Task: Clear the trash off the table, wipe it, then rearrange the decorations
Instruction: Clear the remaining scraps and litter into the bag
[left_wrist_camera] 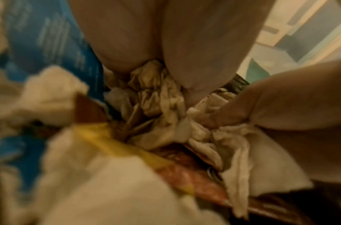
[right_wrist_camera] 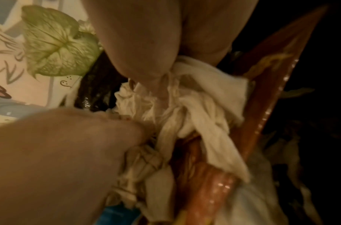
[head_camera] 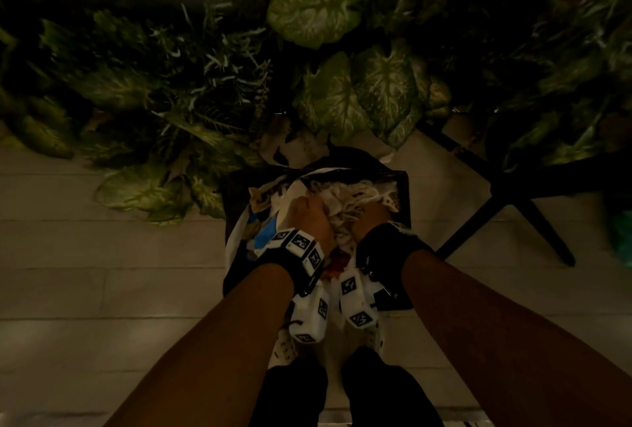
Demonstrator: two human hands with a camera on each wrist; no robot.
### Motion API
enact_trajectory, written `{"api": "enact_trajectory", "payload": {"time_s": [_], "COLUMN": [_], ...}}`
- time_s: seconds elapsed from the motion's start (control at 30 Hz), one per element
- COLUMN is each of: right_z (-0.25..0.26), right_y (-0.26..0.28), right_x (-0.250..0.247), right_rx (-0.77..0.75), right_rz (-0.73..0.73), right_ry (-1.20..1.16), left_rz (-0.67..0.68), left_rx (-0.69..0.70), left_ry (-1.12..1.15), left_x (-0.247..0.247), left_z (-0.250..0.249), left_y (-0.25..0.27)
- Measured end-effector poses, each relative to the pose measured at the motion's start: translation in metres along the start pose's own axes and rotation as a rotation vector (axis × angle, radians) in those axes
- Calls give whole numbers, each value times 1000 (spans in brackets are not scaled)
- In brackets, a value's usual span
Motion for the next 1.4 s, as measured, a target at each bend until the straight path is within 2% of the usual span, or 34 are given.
{"api": "enact_trajectory", "payload": {"time_s": [0.13, 0.3, 0.4, 0.53, 0.63, 0.7, 0.77, 0.87, 0.97, 1.17, 1.3, 1.4], "right_z": [-4, 4, 12, 1, 1, 2, 3, 4, 9, 23, -7, -51], "right_y": [-8, -1, 16, 45, 73, 95, 113, 147, 193, 314, 384, 427], "right_x": [4, 0, -6, -19, -22, -23, -24, -40, -58, -93, -117, -128], "right_rx": [17, -46, -114, -35, -53, -45, -71, -79, -95, -353, -460, -481], "right_rz": [-15, -24, -64, -192, -185, -222, -216, -243, -266, -220, -173, -104], "right_ry": [-67, -138, -197, -517, -799, -857, -959, -888, -811, -694, -631, -591], "left_rz": [44, 122, 69, 46, 66, 69, 14, -110, -161, -224, -258, -275], "left_rx": [-7, -48, -44, 14, 34, 35, 33, 55, 119, 259, 393, 503], "left_ry": [-22, -36, -73, -4, 13, 20, 41, 80, 141, 218, 211, 327], "left_x": [6, 6, -8, -29, -42, -50, -61, -82, -104, -149, -169, -174], "left_z": [-6, -4, -6, -12, -13, -15, -22, -33, -45, -84, -136, -182], "left_y": [-8, -13, -2, 28, 50, 65, 81, 105, 128, 177, 212, 242]}}
Point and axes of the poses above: each hand's wrist, its own y-axis away from the middle knuckle, its own x-axis out of the palm, z = x × y, the point moved 3 cm from there along -y, towards the middle knuckle, and after that the axes turned 1 degree about -z, right-handed, at the moved point
